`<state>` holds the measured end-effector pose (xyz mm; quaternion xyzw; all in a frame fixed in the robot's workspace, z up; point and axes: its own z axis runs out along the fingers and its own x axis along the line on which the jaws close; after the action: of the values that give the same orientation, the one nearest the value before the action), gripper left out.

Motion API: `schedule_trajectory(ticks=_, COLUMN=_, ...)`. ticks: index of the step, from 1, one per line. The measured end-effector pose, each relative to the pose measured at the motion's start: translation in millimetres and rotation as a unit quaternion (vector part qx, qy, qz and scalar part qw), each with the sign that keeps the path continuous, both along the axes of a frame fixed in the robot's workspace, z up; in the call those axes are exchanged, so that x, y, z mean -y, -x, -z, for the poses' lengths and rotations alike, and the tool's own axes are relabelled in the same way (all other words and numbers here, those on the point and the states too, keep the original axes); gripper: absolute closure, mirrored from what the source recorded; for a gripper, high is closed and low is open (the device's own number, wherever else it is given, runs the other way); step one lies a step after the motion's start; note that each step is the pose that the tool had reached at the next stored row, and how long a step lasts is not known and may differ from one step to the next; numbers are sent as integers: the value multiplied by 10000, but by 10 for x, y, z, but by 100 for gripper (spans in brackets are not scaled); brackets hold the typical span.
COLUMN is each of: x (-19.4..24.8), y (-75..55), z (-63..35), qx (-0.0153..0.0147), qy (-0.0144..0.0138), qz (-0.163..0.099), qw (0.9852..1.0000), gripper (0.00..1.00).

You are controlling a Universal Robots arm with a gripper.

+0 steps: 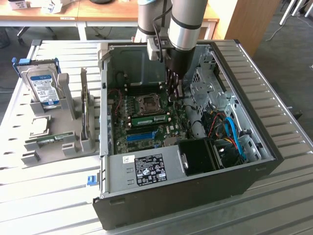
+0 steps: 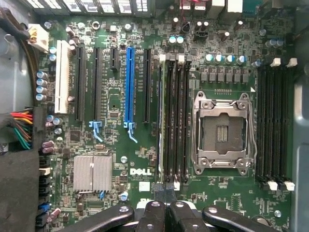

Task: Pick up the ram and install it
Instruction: 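Press down the ram until it locks into place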

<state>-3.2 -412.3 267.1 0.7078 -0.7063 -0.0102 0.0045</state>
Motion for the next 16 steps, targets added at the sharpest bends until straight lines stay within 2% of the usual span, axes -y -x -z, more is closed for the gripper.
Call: schedule_trajectory(ticks=16, x=0, y=0, z=213, qx=0, qy=0, qz=0, qw=10000, gripper=89)
